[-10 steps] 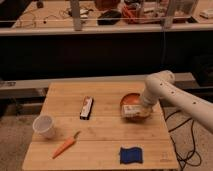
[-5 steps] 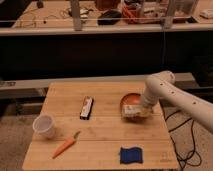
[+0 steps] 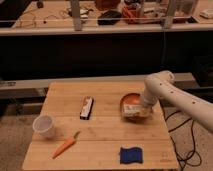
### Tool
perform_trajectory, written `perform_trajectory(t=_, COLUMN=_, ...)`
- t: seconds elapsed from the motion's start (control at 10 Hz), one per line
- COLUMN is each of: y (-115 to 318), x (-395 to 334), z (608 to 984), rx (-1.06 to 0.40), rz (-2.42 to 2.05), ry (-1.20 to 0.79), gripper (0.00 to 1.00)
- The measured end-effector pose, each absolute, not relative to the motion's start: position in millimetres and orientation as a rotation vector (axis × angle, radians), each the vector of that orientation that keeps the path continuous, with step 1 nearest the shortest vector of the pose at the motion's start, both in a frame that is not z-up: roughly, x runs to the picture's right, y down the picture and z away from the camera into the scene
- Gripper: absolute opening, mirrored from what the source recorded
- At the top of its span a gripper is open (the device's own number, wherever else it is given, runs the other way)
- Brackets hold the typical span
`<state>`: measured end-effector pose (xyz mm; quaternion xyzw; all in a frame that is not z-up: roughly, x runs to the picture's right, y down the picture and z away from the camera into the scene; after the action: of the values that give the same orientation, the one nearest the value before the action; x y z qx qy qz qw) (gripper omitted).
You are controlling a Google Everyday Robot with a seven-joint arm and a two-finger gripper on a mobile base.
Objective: Place the bottle in the ceramic bowl
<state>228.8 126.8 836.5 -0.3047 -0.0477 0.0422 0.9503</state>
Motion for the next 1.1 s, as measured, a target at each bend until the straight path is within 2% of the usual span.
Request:
perform_trajectory(t=0.2, y=127.1, x=228.3, z=837.3, rx=-0.623, rz=0.088, ry=-0.095, gripper=0.35)
perform_trajectory(t=0.5, y=127.7, x=225.7, z=839.2, rx=-0.629, rz=0.096, ry=-0.090, gripper=0.36)
perform_trajectory(t=0.9, y=129.6, x=224.9, z=840.9, rx=-0.635, rz=0.114, ry=-0.086, gripper=0.70)
perform_trajectory(t=1.1, y=130.2, x=224.4, z=841.7, rx=-0.638, rz=0.117, ry=-0.085, gripper=0.76)
